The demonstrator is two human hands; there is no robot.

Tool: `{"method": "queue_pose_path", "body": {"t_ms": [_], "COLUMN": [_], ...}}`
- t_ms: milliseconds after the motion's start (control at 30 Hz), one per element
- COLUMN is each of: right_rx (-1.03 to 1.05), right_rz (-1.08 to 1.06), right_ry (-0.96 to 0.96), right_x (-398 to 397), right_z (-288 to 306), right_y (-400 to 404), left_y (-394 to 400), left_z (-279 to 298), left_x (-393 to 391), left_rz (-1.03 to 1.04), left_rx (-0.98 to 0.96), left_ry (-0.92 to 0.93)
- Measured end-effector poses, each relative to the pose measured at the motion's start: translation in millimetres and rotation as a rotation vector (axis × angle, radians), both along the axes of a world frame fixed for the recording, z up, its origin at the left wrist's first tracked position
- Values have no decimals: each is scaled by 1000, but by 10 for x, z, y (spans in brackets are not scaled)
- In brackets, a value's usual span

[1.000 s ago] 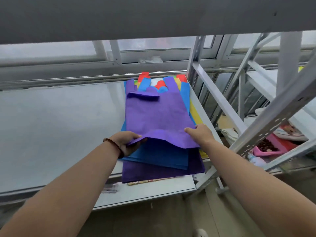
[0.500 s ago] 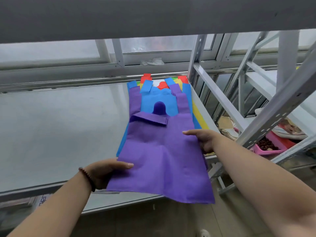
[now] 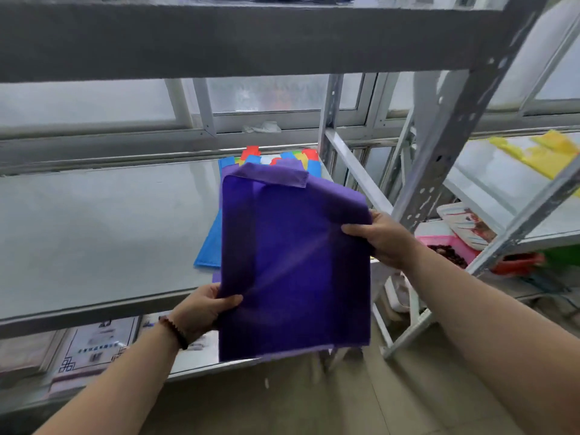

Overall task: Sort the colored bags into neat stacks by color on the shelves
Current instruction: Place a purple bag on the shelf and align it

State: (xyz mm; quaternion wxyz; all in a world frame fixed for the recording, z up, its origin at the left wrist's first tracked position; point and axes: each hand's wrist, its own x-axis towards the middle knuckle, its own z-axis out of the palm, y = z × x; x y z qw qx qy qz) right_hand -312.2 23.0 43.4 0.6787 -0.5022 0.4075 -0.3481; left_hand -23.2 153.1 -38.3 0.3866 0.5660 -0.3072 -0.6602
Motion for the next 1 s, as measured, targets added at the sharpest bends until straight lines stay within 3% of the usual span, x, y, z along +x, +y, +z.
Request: {"method": "queue_pose_path", "body": {"t_ms": [167,567,800,1000], "right_rx": [-198,-277,-142,-34], "right_rz": [-75,-430,-580,-714], "right_ry": [42,229,201,238], "right_x": [-820,-2997,-4015,-4859], "right_z": [393,524,260,210], "right_y": [543,1458,1296,574], "left_y": [185,126,-476,-1360], "left_z": [185,369,259,180], "left_x": [-672,-2711,-3739,-4658], "left_rz": [-125,-451,-625,-688], "left_rx": [-50,-91,-127,-193], "left_ry": [12,-56,30,125]}}
